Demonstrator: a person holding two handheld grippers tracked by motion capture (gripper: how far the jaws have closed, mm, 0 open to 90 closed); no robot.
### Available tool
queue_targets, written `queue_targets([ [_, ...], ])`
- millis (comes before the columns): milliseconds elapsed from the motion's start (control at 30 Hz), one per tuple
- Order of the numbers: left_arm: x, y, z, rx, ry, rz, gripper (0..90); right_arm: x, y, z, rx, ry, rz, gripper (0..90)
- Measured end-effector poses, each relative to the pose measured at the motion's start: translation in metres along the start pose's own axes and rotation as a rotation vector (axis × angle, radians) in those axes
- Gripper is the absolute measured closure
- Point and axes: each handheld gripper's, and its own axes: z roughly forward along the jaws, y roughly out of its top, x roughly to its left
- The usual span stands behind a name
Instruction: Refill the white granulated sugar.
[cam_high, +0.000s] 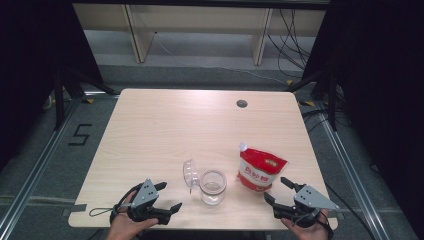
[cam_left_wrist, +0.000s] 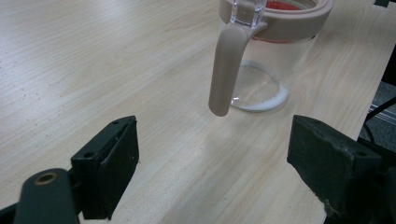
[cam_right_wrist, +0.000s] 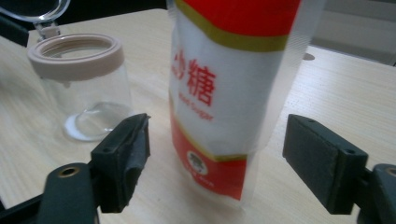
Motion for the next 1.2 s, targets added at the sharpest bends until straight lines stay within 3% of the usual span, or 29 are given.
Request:
queue_targets([
  [200,0.000,0.000,0.001,0.003,-0.001,0.002,16.4,-0.011,-0.001,0.020,-0.020,0.051,-0.034,24.0],
  [233,0.000,0.000,0.000,0.000,0.005,0.004,16.3,-0.011,0.000,0.022,-0.016,0.056,-0.008,23.6],
  [300,0.000,0.000,0.000,0.001,0.002,0.004,16.4,-0.013,0.000,0.024,-0.016,0.067,-0.011,23.4],
  [533,0.000,0.000,0.000,0.009,0.005,0.015,16.4,-0.020,0.001,0.047,-0.060,0.106,-0.087,22.7],
  [567,-0.001,0.000,0.000,0.003,0.005,0.014,16.4,-0.016,0.000,0.047,-0.037,0.118,-0.044,22.6],
  [600,-0.001,0.000,0.000,0.003,0.005,0.014,16.4,-0.018,0.001,0.050,-0.053,0.116,-0.085,22.6],
  [633,-0.001,0.000,0.000,0.004,0.005,0.016,16.4,-0.018,0.001,0.053,-0.048,0.131,-0.070,22.8],
  [800,-0.001,-0.001,0.001,0.008,-0.002,0.015,16.4,-0.017,0.001,0.056,-0.052,0.128,-0.056,25.2],
  [833,-0.001,-0.001,0.002,0.010,-0.006,0.015,16.5,-0.019,0.001,0.059,-0.063,0.122,-0.076,26.2],
  [867,-0.001,-0.001,0.002,0.010,-0.006,0.015,16.5,-0.016,0.001,0.058,-0.042,0.125,-0.043,27.2],
  [1067,-0.001,-0.001,0.001,0.010,-0.006,0.017,16.7,-0.018,0.001,0.059,-0.061,0.121,-0.065,35.2],
  [1100,0.000,0.000,0.001,0.008,-0.002,0.052,16.7,-0.019,0.001,0.060,-0.077,0.121,-0.071,36.0],
  [1133,0.000,0.000,0.001,0.007,-0.001,0.050,16.8,-0.018,0.001,0.059,-0.081,0.119,-0.052,36.5],
  [1167,-0.002,-0.001,0.002,0.007,-0.002,0.017,16.8,-0.018,0.001,0.059,-0.084,0.119,-0.059,36.9],
  [1200,-0.002,-0.001,0.002,0.007,-0.002,0.017,16.8,-0.018,0.001,0.059,-0.084,0.119,-0.059,36.9],
])
